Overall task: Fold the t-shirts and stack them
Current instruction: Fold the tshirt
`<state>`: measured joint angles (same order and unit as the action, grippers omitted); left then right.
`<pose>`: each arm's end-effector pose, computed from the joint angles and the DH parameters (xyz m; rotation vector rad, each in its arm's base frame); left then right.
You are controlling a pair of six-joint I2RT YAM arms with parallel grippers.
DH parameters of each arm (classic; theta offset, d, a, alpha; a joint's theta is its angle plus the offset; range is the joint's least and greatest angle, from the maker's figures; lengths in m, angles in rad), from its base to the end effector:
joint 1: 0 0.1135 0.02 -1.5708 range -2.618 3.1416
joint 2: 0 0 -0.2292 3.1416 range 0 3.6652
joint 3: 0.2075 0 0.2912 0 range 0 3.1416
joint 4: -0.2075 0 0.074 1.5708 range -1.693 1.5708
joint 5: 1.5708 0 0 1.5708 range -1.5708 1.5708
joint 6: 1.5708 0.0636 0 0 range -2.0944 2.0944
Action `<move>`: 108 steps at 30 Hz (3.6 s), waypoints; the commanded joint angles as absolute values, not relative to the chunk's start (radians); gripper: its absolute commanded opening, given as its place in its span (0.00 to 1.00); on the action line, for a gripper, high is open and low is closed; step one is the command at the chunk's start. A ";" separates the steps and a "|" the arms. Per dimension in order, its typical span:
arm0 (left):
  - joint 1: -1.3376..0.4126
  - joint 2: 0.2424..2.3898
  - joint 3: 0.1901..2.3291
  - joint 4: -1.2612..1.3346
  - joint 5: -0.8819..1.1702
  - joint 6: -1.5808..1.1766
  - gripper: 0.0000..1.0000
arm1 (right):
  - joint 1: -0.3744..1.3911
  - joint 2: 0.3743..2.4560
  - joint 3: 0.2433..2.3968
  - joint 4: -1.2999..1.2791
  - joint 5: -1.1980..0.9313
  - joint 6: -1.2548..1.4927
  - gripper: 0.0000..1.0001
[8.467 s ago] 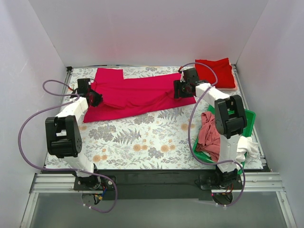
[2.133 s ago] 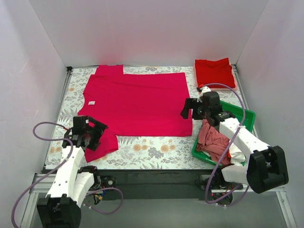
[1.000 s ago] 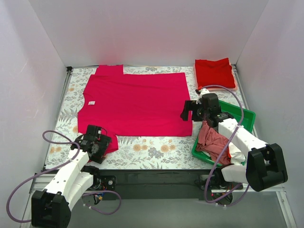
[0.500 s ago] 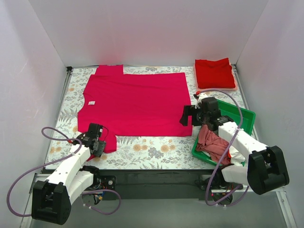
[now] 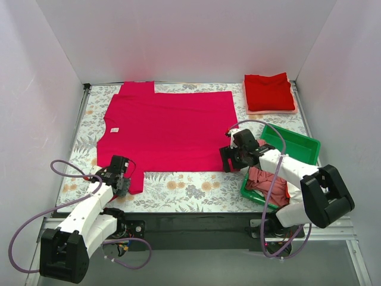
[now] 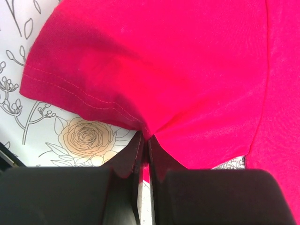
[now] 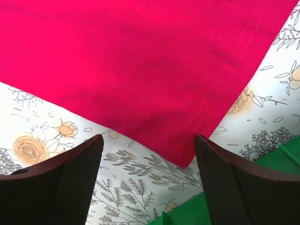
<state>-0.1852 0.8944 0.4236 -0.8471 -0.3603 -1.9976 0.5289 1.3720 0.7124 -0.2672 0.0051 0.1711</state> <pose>0.1920 -0.0132 0.0872 -2.1691 1.6199 -0.0779 0.2758 0.1608 0.1009 -0.4464 2.4806 0.2823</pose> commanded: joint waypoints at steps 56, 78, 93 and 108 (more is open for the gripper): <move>-0.178 1.201 0.896 -0.608 -0.506 -1.934 0.00 | 0.483 1.664 1.236 -0.541 0.100 0.190 0.01; -0.109 1.500 1.130 -0.331 -0.448 -1.616 0.00 | 0.405 1.824 1.483 -0.584 0.026 0.163 0.01; -0.074 1.756 1.295 -0.275 -0.308 -1.441 0.01 | 0.370 1.901 1.545 -0.584 0.020 0.169 0.01; -0.031 2.098 1.760 -0.480 -0.341 -1.201 0.94 | 0.305 1.971 1.706 -0.624 0.038 0.126 0.72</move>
<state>-0.0608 2.1174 1.6257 -0.3557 -0.2832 -1.2472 0.3134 2.0148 1.6444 -0.6140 0.0212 0.1574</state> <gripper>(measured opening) 0.938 0.650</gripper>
